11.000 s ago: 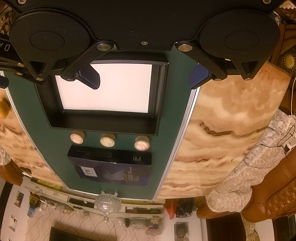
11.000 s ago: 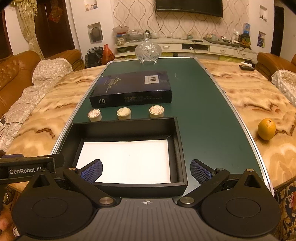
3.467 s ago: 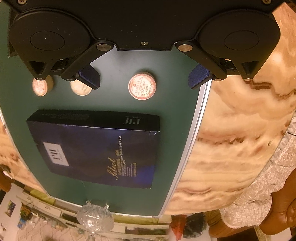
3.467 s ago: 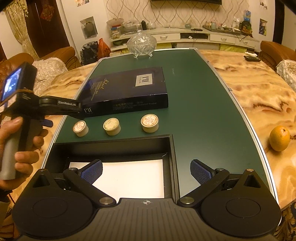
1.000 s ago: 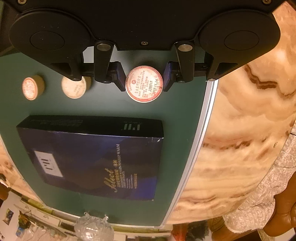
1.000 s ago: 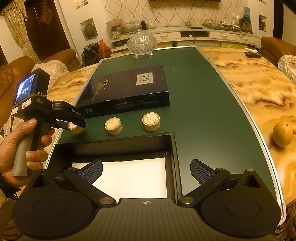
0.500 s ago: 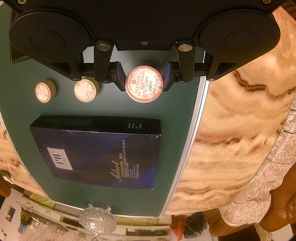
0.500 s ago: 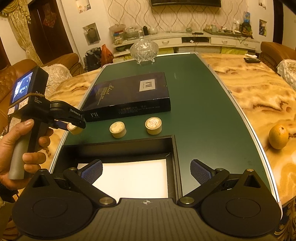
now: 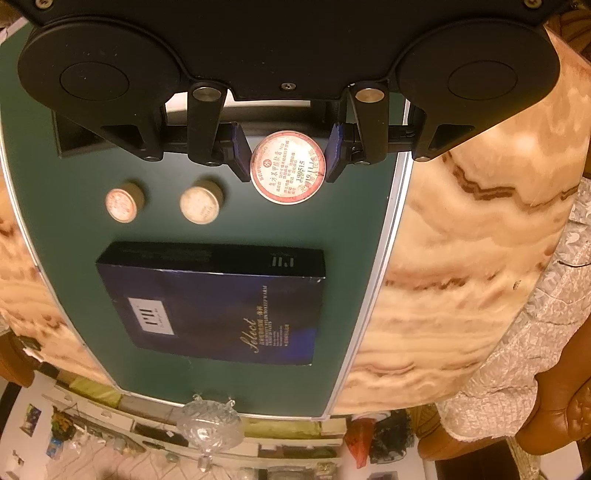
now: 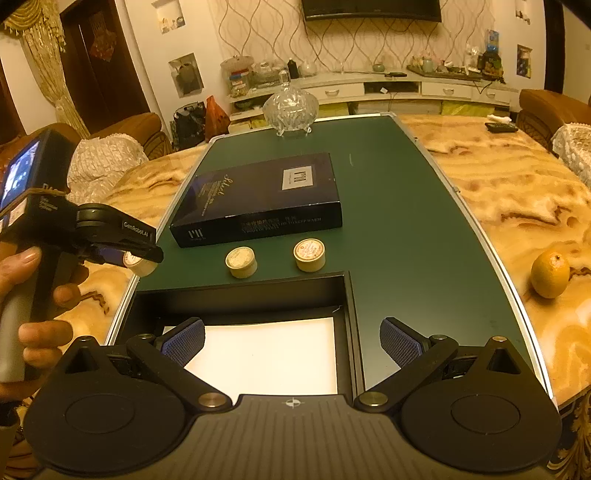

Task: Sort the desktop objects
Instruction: 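Lift the jar with the left gripper and carry it over the black tray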

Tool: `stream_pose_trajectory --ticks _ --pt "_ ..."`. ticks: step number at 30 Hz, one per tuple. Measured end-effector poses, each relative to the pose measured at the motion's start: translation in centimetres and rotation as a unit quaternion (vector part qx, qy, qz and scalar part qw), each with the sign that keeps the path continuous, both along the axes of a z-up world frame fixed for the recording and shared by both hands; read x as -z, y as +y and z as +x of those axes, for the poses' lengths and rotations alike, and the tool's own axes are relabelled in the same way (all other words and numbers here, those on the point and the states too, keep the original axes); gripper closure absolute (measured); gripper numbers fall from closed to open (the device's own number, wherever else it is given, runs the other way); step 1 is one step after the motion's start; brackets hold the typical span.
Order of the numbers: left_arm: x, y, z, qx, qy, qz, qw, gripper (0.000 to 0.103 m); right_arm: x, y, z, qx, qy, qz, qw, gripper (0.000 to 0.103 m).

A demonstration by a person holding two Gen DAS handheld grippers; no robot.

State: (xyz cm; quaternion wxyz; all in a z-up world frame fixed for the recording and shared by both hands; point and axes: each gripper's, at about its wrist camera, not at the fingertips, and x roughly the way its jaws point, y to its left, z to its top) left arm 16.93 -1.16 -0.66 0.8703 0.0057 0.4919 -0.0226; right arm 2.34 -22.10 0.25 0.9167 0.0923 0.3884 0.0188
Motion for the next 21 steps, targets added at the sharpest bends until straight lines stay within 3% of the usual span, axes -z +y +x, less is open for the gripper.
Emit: stream_pose_trajectory --ticks 21 --pt "-0.8 0.1 -5.6 0.001 0.001 -0.004 1.0000 0.062 -1.1 0.0 -1.7 0.001 -0.012 0.002 1.000 0.000"
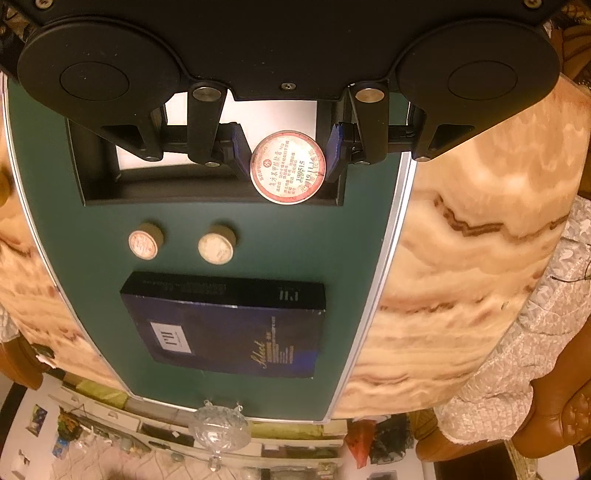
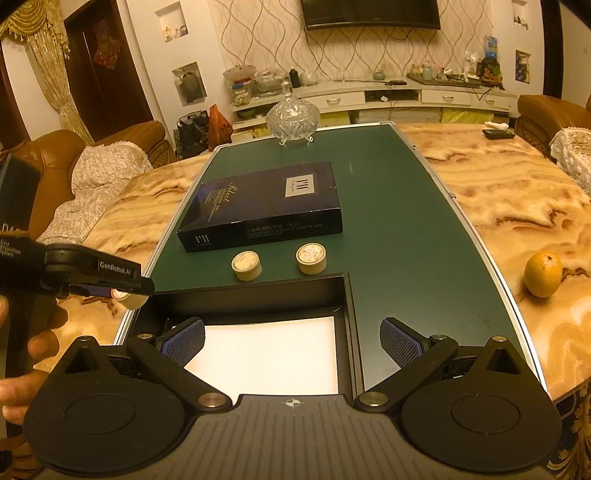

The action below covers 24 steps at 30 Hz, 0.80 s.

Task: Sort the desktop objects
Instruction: 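Lift the jar with the left gripper and carry it over the black tray, then lower the held jar onto the white paper inside the tray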

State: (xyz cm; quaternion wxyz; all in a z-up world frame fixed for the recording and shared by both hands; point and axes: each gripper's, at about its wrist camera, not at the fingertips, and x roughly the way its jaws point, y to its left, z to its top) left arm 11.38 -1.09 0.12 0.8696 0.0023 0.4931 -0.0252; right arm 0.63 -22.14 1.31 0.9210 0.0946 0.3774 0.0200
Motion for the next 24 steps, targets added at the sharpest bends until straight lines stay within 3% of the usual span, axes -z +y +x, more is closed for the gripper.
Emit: stream_pose_trajectory --ticks 24 --pt "2.5 0.1 -2.1 0.006 0.030 -0.003 0.9995 0.062 0.3 -0.1 -0.2 0.001 0.004 0.002 1.000 0.000"
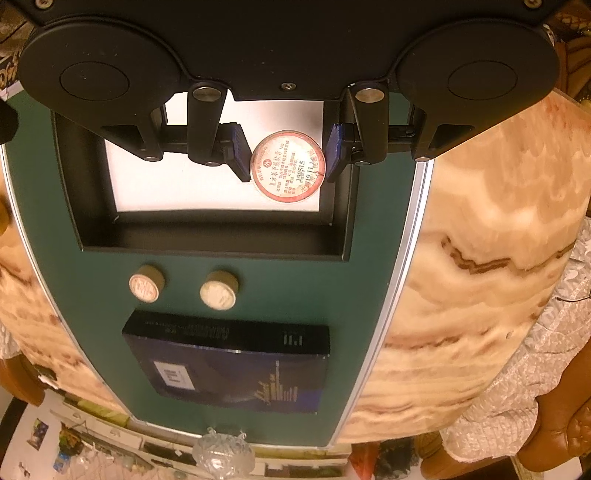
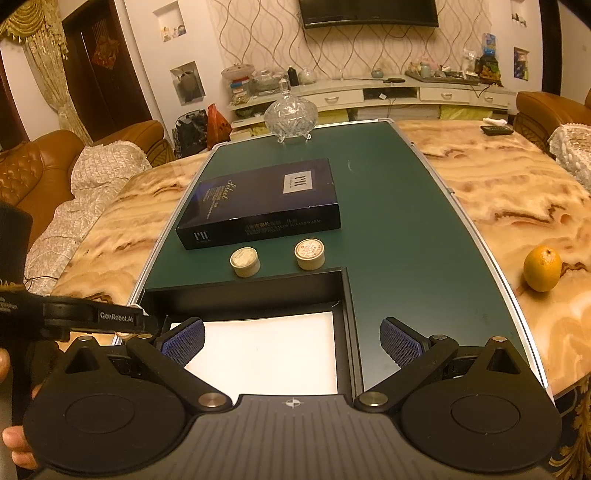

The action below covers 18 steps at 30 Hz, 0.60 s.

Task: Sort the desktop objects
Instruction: 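Lower the held jar onto the white paper inside the tray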

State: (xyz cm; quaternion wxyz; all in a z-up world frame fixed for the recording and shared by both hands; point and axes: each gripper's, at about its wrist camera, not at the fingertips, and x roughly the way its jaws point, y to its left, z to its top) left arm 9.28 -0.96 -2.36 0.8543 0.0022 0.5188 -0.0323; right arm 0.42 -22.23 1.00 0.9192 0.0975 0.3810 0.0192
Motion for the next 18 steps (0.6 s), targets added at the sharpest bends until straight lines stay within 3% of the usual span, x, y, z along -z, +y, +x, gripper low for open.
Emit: stream_pose_trajectory --ticks 18 --pt "1.9 -0.6 0.2 0.002 0.023 0.012 0.9997 0.062 0.8 -0.9 -0.1 0.007 0.005 0.013 1.000 0.000"
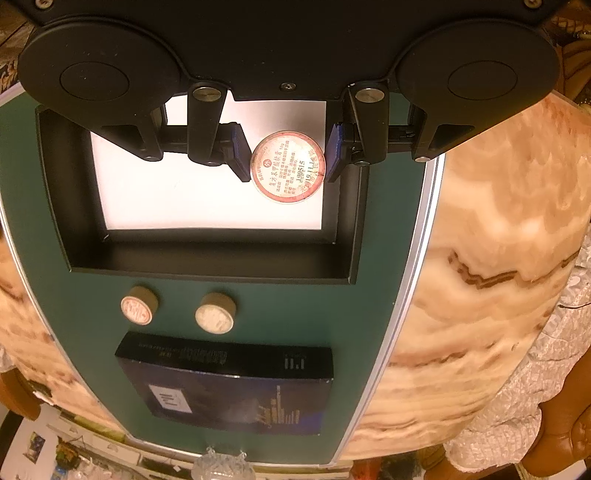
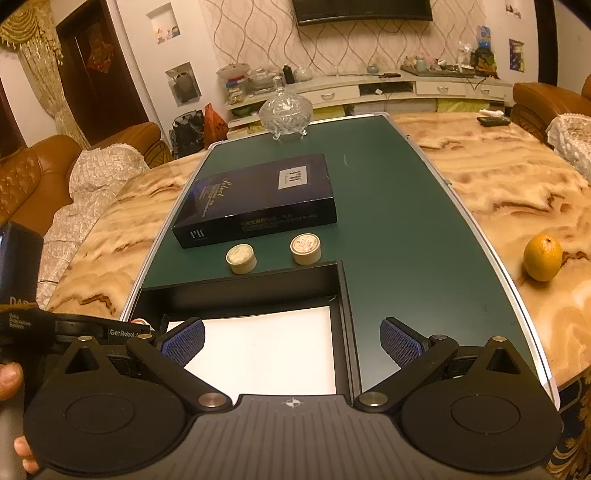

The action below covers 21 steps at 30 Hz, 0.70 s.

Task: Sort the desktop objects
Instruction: 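Lower the held jar onto the white paper inside the tray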

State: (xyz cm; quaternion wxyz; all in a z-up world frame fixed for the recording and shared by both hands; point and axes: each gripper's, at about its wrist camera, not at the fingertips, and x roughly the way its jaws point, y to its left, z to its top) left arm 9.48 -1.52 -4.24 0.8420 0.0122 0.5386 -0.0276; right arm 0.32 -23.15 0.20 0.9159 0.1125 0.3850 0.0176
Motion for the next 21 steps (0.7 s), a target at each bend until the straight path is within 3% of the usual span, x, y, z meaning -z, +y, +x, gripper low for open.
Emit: stream_pose_trajectory --ticks 21 --pt "3.0 -0.4 1.2 -0.005 0.030 0.011 0.9995 0.062 0.6 -0.8 0.3 0.006 0.006 0.007 1.000 0.000"
